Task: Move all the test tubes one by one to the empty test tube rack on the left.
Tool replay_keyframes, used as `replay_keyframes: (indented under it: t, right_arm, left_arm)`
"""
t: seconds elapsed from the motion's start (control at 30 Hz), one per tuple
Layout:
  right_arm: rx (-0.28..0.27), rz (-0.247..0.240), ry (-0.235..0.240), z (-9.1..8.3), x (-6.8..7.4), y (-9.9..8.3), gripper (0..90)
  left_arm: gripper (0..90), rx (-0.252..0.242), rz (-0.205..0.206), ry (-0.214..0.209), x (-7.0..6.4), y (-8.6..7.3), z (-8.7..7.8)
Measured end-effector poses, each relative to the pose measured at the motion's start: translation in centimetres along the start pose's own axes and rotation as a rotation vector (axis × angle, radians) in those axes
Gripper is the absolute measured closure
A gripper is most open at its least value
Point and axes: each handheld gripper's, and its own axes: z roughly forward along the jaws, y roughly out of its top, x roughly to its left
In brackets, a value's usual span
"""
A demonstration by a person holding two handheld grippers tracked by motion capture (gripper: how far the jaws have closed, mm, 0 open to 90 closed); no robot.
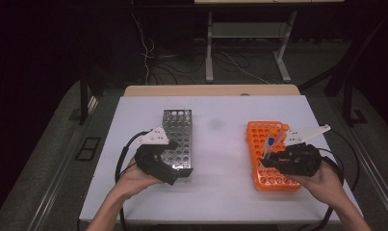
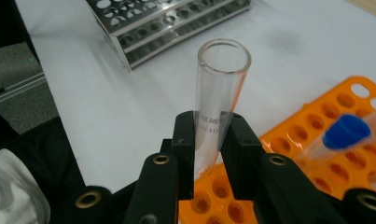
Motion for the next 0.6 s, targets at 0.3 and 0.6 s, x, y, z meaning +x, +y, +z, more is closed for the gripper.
replay_keyframes:
  t: [0.3, 0.6]
  right_arm:
    - [0.016, -0.047, 0.043, 0.3, 1.1, 2.6, 75.3]
    - [0.02, -0.085, 0.077, 0.8, 1.9, 4.6, 75.3]
  left_arm:
    - [1.1, 0.03, 0.03, -0.03, 0.2, 2.2, 0.2]
    - [4.5, 0.077, 0.068, -0.074, 0.2, 4.7, 1.1]
